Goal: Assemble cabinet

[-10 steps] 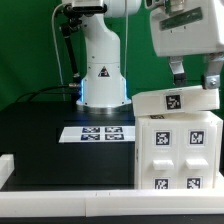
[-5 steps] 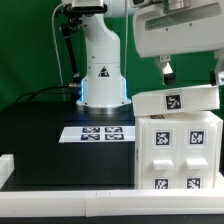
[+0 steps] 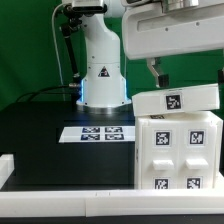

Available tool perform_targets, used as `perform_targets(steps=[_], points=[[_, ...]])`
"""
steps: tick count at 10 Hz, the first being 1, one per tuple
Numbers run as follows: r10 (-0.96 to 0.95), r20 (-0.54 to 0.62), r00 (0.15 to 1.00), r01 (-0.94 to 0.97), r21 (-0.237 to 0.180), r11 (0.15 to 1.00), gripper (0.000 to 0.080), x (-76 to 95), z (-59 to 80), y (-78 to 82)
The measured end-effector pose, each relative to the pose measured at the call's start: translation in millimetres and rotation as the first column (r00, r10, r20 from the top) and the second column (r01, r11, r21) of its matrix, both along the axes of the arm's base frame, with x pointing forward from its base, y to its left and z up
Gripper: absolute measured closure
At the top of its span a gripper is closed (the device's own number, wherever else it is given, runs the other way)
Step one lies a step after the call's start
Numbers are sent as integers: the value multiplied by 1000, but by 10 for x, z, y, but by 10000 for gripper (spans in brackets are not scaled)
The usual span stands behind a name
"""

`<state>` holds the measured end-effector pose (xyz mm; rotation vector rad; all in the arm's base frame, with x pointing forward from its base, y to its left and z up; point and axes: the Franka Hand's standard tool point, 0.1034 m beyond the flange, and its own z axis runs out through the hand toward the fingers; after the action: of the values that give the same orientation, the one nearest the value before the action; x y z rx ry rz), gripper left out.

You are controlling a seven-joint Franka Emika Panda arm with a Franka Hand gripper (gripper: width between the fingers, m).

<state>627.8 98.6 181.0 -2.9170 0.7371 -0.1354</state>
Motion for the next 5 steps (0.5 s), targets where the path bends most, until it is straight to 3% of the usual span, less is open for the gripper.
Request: perform_targets(steps=[3, 5], points=[[375, 78, 924, -369, -85, 926, 2, 51, 3, -65], [586, 76, 806, -575, -133, 808, 2, 55, 7, -100]])
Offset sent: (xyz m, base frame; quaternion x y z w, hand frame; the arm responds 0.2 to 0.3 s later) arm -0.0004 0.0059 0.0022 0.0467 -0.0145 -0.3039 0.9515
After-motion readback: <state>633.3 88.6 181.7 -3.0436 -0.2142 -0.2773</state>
